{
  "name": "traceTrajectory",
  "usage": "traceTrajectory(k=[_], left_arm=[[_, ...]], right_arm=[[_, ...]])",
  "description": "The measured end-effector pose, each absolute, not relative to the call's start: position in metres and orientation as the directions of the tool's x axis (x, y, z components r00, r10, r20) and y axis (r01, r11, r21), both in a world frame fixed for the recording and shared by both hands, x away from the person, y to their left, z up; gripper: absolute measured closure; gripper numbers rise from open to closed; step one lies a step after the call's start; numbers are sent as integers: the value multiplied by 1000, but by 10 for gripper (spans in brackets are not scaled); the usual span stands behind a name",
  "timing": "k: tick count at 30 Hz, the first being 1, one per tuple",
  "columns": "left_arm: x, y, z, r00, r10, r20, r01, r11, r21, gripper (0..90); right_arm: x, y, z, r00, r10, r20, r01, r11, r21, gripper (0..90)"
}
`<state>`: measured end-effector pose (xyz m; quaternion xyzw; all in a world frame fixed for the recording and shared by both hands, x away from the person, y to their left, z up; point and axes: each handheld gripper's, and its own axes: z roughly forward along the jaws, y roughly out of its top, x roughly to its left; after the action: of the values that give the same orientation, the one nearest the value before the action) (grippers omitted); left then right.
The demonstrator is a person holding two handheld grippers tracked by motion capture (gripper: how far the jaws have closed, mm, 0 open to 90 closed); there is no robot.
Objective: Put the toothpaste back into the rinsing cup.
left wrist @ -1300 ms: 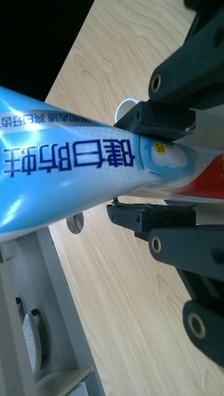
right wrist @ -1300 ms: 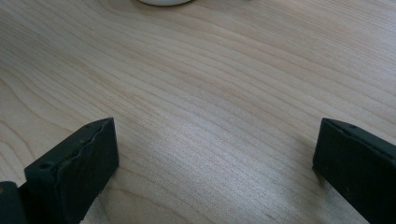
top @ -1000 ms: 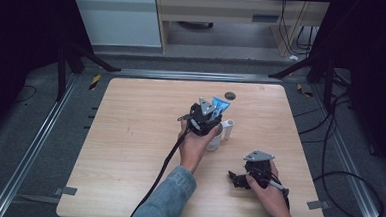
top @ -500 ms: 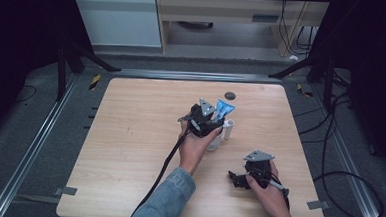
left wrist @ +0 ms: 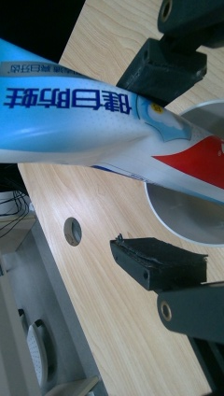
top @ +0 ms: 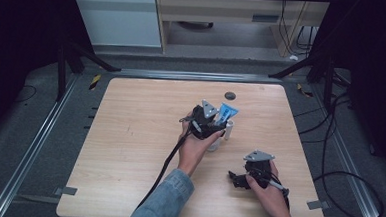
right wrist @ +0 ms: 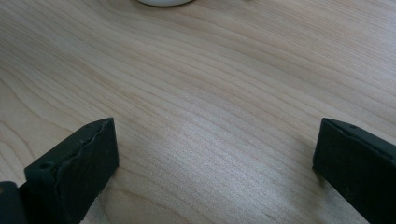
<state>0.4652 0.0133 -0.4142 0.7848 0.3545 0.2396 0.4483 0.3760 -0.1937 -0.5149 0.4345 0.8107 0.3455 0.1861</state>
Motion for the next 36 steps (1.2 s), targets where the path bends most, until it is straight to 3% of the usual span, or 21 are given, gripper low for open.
traceTrajectory(k=[36], left_arm=[[440,11,-407,707,706,48,316,-376,871,251]], right_arm=[[376,-194,-515,-552,834,-1,576,383,722,5]])
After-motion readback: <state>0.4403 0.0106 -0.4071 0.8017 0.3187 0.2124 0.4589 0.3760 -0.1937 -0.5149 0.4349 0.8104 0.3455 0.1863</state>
